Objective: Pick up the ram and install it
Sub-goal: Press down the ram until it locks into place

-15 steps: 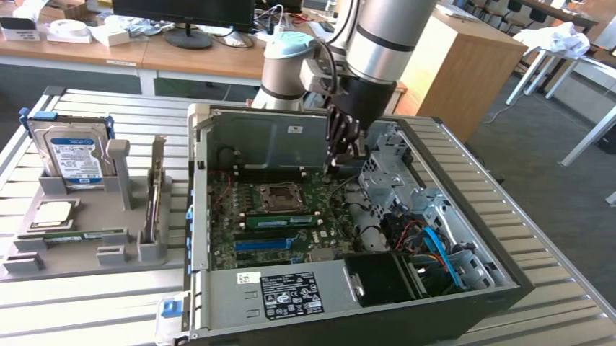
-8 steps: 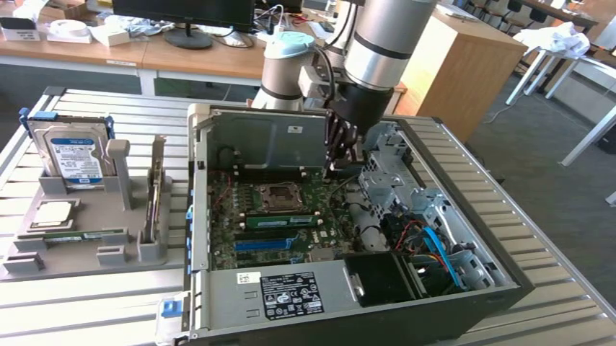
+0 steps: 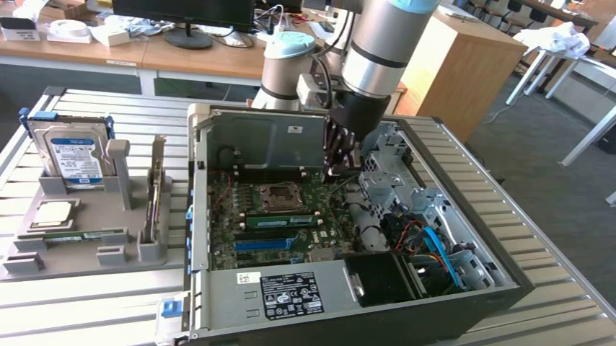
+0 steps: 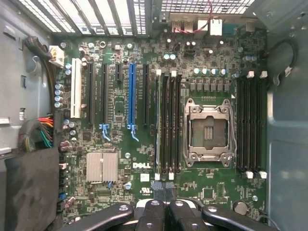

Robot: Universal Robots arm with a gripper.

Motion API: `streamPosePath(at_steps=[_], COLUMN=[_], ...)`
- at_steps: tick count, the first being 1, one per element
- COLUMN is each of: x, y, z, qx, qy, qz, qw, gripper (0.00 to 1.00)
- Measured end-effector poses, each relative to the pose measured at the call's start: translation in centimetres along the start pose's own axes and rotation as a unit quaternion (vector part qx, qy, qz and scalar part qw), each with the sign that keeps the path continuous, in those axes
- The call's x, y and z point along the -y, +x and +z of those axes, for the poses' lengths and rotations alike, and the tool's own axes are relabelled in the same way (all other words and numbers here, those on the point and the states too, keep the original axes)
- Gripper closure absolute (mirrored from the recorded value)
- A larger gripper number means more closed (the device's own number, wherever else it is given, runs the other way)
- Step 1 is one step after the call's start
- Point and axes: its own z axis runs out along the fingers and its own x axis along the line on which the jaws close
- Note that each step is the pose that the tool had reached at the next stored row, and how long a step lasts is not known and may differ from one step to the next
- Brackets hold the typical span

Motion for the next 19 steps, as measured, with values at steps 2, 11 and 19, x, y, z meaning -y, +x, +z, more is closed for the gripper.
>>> streamPosePath(at_steps=[2, 11, 19], x=[0.01, 0.05, 0.08], y=[0.0, 0.0, 0.1], z=[0.3, 1.48, 2.34], qx=[0.0001, 0.0, 0.0], qy=[0.0, 0.0, 0.0], qz=[0.0, 0.0, 0.0], qw=[1.0, 1.0, 1.0], gripper=[0.9, 0.9, 0.9])
